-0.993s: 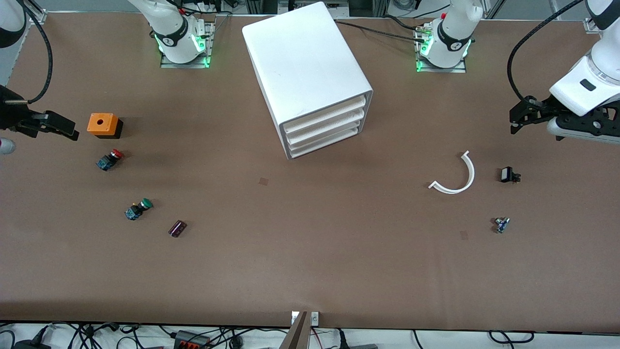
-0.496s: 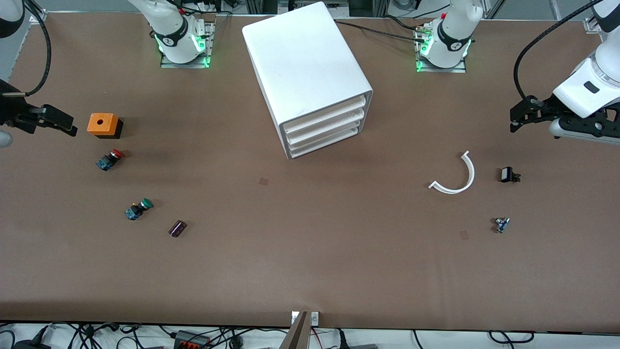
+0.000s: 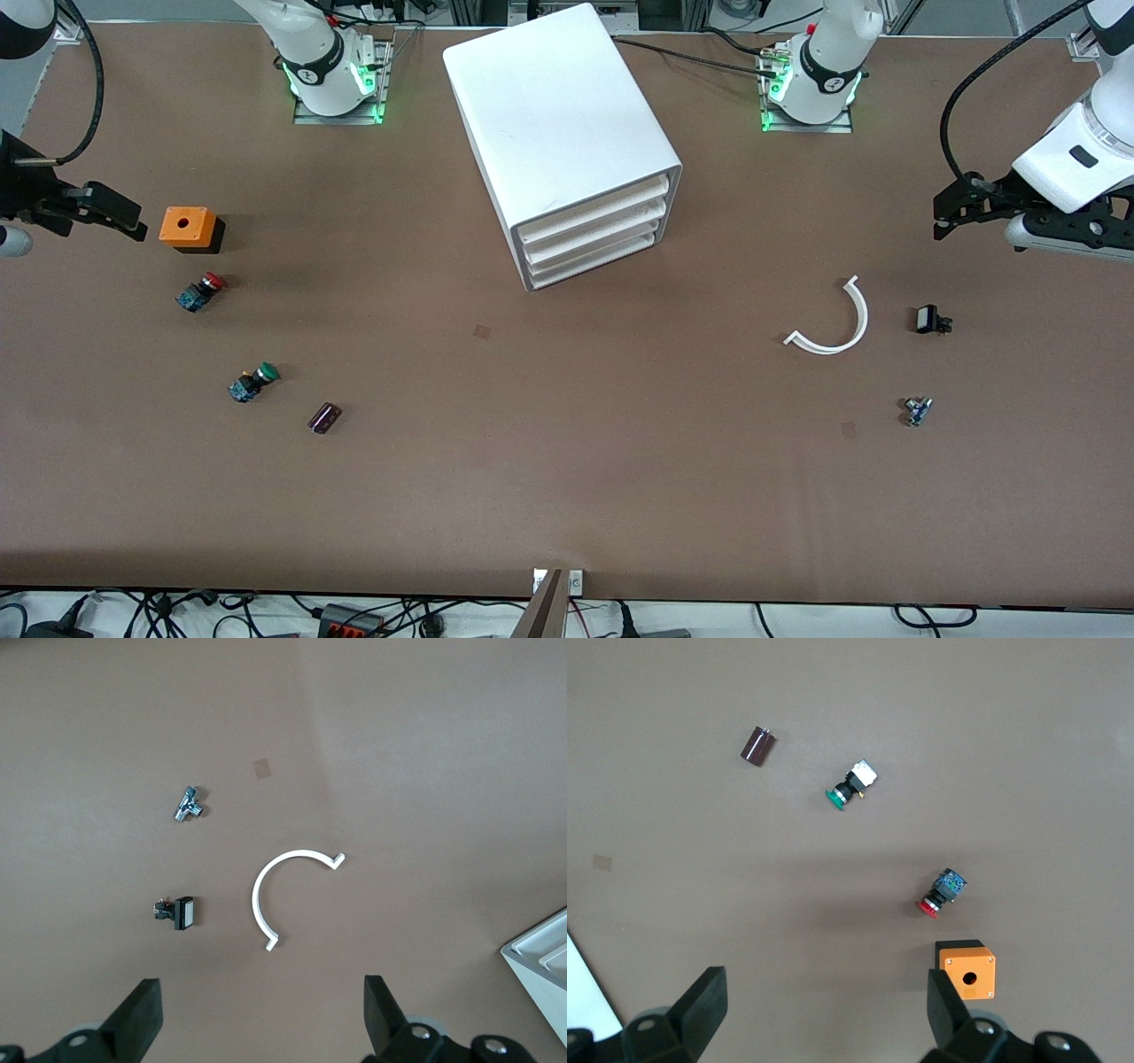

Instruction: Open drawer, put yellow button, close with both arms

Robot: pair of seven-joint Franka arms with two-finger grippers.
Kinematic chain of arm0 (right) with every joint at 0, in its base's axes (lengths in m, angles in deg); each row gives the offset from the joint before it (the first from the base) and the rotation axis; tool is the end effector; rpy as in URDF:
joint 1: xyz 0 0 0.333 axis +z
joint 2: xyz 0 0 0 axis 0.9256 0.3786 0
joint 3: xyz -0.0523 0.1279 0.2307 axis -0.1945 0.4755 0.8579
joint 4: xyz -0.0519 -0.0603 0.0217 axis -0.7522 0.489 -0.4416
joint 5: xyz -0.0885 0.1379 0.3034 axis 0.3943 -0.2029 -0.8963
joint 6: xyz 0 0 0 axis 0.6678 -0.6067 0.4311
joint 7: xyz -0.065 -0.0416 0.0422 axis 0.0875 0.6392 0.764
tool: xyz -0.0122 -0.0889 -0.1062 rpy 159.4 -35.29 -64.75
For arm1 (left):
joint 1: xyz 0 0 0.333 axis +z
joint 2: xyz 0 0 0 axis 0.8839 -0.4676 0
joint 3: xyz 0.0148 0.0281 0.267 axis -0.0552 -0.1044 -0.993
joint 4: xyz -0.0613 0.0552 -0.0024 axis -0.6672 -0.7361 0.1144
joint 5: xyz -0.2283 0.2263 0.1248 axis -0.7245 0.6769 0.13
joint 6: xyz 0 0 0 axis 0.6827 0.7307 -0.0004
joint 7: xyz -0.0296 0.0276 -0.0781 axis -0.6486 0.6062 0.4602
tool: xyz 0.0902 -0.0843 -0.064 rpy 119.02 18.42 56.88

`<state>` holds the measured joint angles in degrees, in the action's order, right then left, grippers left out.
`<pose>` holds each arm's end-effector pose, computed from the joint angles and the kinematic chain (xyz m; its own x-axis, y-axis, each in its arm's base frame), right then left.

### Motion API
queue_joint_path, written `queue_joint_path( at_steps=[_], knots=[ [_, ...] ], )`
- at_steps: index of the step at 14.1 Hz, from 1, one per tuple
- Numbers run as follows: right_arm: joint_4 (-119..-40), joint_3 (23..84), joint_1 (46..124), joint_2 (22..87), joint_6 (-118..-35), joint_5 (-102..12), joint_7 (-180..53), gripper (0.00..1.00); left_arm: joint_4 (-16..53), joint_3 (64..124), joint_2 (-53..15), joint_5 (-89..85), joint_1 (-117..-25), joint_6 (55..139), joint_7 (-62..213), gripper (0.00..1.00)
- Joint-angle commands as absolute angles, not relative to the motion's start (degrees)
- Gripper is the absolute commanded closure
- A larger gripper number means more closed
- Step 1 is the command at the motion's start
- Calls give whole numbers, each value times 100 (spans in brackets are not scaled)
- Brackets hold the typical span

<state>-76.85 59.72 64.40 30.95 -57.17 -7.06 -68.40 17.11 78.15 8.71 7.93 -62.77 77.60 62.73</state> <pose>0.5104 -0.0287 0.5062 0.9988 -0.0489 -0.0098 -0.0487 -0.9986 0.0220 0.5062 -0.0239 0.5150 0.9856 -0.1673 0.0240 -0.1667 -0.9856 -0.0272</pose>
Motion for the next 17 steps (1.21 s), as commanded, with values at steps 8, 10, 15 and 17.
queue_joint_path(
  at_steps=[8, 10, 15, 17],
  knots=[
    [-7824, 6023, 6432, 2960, -5776, -604, -6687, 0, 1543, 7798, 792, 731, -6300, 7622, 6118, 0],
    [-7824, 6023, 6467, 2951, -5776, -604, -6687, 0, 1526, 7798, 792, 731, -6300, 7622, 6118, 0],
    [-7824, 6023, 6485, 2986, -5776, -604, -6687, 0, 1517, 7807, 783, 731, -6300, 7622, 6127, 0],
    [-7824, 6023, 6511, 2977, -5776, -604, -6687, 0, 1517, 7807, 783, 731, -6300, 7622, 6127, 0]
  ],
)
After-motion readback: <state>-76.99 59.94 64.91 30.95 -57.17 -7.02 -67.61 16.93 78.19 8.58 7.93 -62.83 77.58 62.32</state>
